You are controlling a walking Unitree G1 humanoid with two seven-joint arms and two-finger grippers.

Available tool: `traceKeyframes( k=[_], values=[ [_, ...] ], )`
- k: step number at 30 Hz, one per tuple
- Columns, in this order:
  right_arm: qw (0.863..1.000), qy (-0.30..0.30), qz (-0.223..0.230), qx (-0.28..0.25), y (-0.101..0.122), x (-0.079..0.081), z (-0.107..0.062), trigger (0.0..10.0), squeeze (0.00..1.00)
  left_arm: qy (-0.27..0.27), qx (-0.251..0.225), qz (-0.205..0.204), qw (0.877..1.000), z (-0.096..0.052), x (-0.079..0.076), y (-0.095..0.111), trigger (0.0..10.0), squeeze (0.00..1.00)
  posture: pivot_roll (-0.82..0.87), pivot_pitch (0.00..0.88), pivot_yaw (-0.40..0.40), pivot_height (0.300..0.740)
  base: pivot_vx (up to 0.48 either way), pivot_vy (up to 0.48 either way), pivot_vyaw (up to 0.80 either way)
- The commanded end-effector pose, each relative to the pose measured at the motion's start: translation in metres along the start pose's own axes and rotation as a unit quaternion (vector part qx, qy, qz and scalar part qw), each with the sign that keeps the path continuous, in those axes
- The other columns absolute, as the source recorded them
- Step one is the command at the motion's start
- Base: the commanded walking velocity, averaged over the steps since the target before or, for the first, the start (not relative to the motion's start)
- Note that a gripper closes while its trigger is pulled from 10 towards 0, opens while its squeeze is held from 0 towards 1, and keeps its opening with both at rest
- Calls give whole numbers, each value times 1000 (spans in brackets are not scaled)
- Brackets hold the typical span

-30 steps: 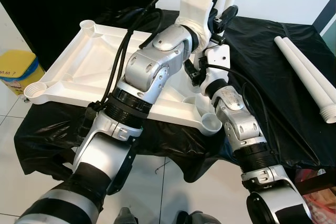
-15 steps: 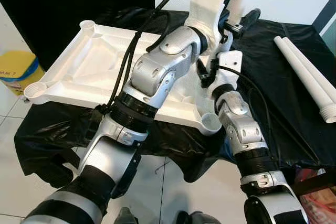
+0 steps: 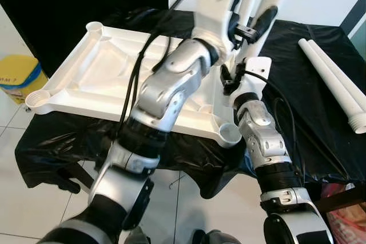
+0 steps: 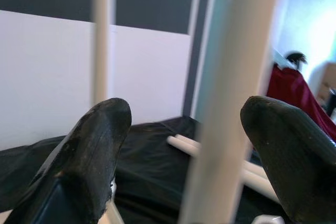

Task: Building children table

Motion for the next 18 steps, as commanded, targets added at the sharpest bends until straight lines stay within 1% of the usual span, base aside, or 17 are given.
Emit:
traceKeyframes(
  k=[1, 3, 6, 8, 10, 12, 13, 15, 16, 17, 18],
  values=[
    [1000, -13, 6, 0, -3, -7, -3, 10000, 0, 2, -5, -6, 1000, -2, -2, 3, 10000, 0, 105, 153, -91, 740, 0, 0, 0],
    [1000, -15, 6, -2, -2, -8, -3, 10000, 0, 9, -6, -2, 1000, -8, 1, 1, 10000, 0, 110, 158, -99, 740, 0, 0, 0],
    [1000, -11, 5, -10, 1, -10, -5, 10000, 0, 19, 4, 25, 999, -20, 8, -7, 10000, 0, 113, 165, -109, 740, 0, 0, 0],
    [1000, -10, 5, -12, 2, -11, -6, 10000, 0, 20, 7, 33, 999, -22, 9, -9, 10000, 0, 112, 167, -111, 740, 0, 0, 0],
    [1000, -7, 4, -16, 2, -13, -10, 10000, 0, 20, 18, 48, 998, -30, 10, -16, 10000, 0, 108, 170, -123, 740, 0, 0, 0],
    [1000, -7, 4, -16, 2, -13, -10, 10000, 0, 20, 18, 48, 998, -30, 10, -16, 10000, 0, 108, 170, -123, 740, 0, 0, 0],
    [1000, -5, 1, -18, 2, -14, -11, 10000, 0, 24, 25, 53, 998, -35, 13, -20, 10000, 0, 107, 170, -123, 740, 0, 0, 0],
    [1000, -5, 1, -18, 2, -14, -11, 10000, 0, 24, 25, 53, 998, -35, 13, -20, 10000, 0, 107, 170, -123, 740, 0, 0, 0],
    [1000, -2, -4, -20, 2, -15, -14, 10000, 0, 29, 35, 57, 997, -41, 17, -27, 10000, 0, 97, 170, -119, 740, 0, 0, 0],
    [1000, -2, -4, -20, 2, -15, -14, 10000, 0, 29, 35, 57, 997, -41, 17, -27, 10000, 0, 97, 170, -119, 740, 0, 0, 0],
    [1000, 1, -9, -23, 1, -16, -18, 10000, 0, 31, 43, 56, 997, -48, 19, -33, 10000, 0, 91, 170, -112, 740, 0, 0, 0]
  ],
)
Point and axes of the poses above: a point about 5 cm out from each wrist's last joint towards the gripper, its own z axis pointing out of the wrist towards the gripper, its own y axis along the axis of the wrist's last joint, x = y × z, the point moved 4 cm from there along z, pointing out of the wrist towards the gripper, and after that the axes turned 2 degrees about -z, right-handed, at the moved point
